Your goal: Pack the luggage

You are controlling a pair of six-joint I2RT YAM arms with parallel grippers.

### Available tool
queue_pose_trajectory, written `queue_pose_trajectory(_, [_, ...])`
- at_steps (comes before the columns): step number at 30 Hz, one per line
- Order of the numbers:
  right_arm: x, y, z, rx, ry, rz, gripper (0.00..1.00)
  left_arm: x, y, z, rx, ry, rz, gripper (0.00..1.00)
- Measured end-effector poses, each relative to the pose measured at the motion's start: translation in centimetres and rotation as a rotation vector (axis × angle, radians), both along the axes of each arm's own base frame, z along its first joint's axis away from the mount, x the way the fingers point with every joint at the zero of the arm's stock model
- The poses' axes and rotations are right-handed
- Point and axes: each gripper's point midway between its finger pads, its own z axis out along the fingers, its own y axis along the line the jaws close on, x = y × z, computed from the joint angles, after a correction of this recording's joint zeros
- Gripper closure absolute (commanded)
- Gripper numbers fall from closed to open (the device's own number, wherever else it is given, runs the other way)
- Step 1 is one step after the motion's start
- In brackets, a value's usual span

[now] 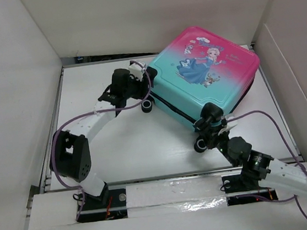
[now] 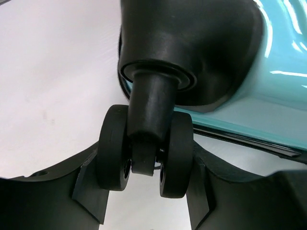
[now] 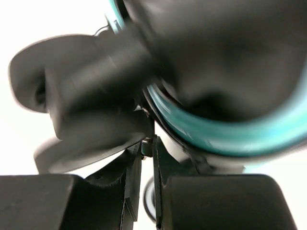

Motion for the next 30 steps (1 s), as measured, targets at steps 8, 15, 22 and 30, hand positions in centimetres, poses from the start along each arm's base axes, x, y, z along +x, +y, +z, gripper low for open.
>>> queue_pose_trajectory(8, [2.7, -5.5, 0.6, -0.009, 0.021, -0.141, 1.0, -4.8, -2.5, 1.1, -0.143, -0.063, 0.006, 1.0])
queue_pose_trajectory(15, [5.1, -10.5, 0.7, -0.085, 0.064, -0.243, 1.0, -11.3, -5.9, 0.9, -0.21, -0.082, -0.016, 1.0])
queue_pose_trajectory(22, [9.3, -8.9, 1.4, -0.095, 0.129, -0.079, 1.0, -13.9, -5.4, 0.7, -0.339, -0.057, 0.029, 1.0])
queue_pose_trajectory(30, [7.0, -1.8, 0.5, -0.142, 0.021, 0.056, 1.0, -14.4, -6.4, 0.2, -0.377, 0.002, 0.024, 1.0])
